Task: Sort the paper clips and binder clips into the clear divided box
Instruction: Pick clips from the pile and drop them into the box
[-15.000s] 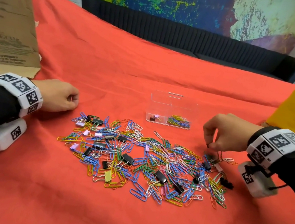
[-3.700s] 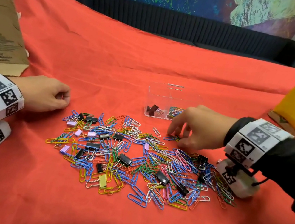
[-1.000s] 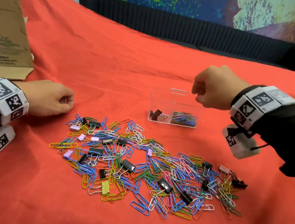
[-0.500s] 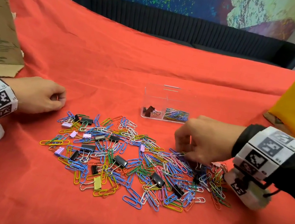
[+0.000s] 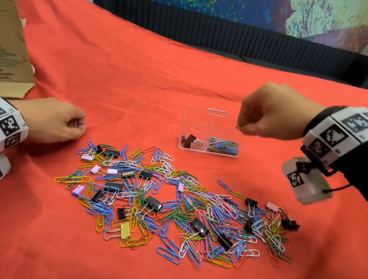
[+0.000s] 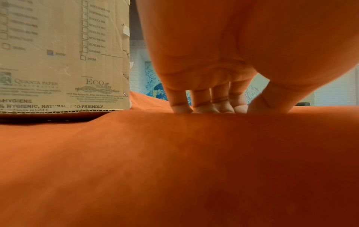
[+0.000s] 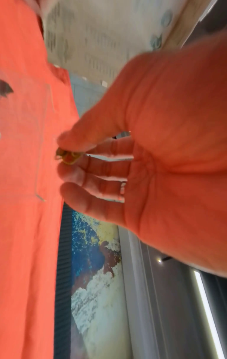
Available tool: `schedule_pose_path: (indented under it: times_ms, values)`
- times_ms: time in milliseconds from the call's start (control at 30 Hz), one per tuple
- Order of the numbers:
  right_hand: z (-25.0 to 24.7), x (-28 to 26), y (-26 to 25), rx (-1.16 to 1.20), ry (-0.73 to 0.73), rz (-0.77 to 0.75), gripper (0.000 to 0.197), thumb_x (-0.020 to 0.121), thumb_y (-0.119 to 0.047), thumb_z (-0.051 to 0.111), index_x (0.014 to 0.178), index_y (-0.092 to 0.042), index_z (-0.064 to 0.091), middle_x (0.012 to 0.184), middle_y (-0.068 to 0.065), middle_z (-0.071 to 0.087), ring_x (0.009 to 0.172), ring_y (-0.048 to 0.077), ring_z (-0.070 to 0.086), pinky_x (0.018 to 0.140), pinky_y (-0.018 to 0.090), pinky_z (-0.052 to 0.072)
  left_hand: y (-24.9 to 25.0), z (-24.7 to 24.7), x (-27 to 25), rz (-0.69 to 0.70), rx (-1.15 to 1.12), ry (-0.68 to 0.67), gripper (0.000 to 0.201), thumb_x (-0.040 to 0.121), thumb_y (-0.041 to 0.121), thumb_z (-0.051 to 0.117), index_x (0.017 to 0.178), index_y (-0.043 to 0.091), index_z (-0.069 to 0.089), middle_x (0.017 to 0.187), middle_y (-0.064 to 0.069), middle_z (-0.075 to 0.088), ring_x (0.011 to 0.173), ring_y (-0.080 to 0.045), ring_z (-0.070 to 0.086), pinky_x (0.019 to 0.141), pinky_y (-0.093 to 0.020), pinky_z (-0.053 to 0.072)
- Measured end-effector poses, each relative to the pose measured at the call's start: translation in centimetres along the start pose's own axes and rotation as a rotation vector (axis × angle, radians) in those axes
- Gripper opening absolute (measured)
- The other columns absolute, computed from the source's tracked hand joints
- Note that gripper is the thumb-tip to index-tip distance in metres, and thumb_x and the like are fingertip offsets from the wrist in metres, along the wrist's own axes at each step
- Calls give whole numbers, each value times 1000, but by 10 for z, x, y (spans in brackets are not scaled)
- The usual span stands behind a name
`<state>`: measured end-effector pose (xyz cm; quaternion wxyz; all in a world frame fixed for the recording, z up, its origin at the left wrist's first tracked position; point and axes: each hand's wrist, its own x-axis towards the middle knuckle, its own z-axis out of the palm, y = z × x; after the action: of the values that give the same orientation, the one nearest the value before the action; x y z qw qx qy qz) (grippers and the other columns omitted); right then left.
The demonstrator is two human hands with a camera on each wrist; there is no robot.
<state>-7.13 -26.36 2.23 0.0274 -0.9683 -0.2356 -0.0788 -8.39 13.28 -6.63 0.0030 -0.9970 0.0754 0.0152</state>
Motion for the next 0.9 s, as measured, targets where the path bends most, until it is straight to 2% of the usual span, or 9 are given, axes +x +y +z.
schedule_pose_path:
  times_ms: [67, 200, 333, 400, 500, 533, 600, 767, 900]
  values:
    - [2, 14, 3, -14, 82, 30, 9, 72, -17, 75, 72, -27, 73, 63, -11, 67, 64, 5, 62, 70, 28, 52, 0, 0, 0, -4, -1, 4, 11, 89, 25, 59, 78, 23, 59, 67, 9, 64, 62, -5, 56, 68, -25, 44]
    - [13, 28, 7, 6, 106, 67, 11, 74, -20, 79, 83, -24, 75, 69, -11, 69, 68, 10, 64, 76, 31, 56, -1, 1, -1, -6, -5, 7, 11, 88, 26, 59, 78, 23, 59, 68, 9, 64, 63, -6, 57, 68, -25, 44]
    - [12, 12, 5, -11, 168, 19, 5, 73, -20, 75, 77, -25, 74, 63, -11, 67, 67, 13, 64, 74, 35, 57, -2, 2, 0, -4, 1, 9, 11, 88, 27, 59, 77, 24, 59, 68, 10, 64, 64, -5, 57, 69, -25, 42]
    - [13, -6, -2, -20, 47, -30, 7, 73, -21, 73, 77, -27, 75, 61, -14, 67, 63, 3, 63, 71, 26, 54, -2, 2, 1, -5, 3, 8, 11, 88, 27, 59, 77, 24, 59, 68, 10, 64, 64, -5, 57, 68, -25, 42]
    - [26, -33, -19, 9, -360, -87, 22, 74, -31, 78, 95, -36, 73, 79, -23, 68, 72, -8, 63, 65, 8, 44, -2, 2, 0, -4, -8, 1, 11, 88, 27, 59, 78, 24, 59, 68, 9, 64, 63, -6, 57, 61, -20, 41]
    - [31, -41, -24, 21, -461, -98, 31, 73, -36, 79, 103, -38, 71, 87, -23, 67, 76, -7, 64, 65, 6, 43, -2, 2, 0, -4, -12, 2, 11, 88, 27, 60, 78, 24, 60, 68, 8, 65, 63, -6, 57, 60, -18, 40]
    - [41, -51, -32, 23, -523, -126, 41, 73, -40, 80, 112, -39, 65, 94, -21, 65, 80, 0, 65, 71, 13, 47, -2, 2, 0, -4, -12, 1, 11, 89, 27, 59, 78, 23, 60, 69, 8, 65, 63, -7, 57, 59, -18, 40]
    - [56, -50, -42, -6, -388, -170, 26, 77, -21, 68, 100, -32, 68, 85, -9, 70, 69, 2, 60, 65, 17, 45, -1, 1, 0, -8, 19, 3, 13, 90, 30, 58, 77, 25, 58, 68, 10, 64, 63, -3, 57, 66, -24, 42]
    - [54, -41, -38, 10, -360, -143, 14, 73, -17, 68, 81, -29, 72, 69, -12, 68, 63, 0, 60, 59, 12, 44, -2, 1, -1, -15, 17, 2, 13, 89, 31, 58, 77, 26, 58, 69, 11, 63, 65, -4, 57, 72, -28, 46]
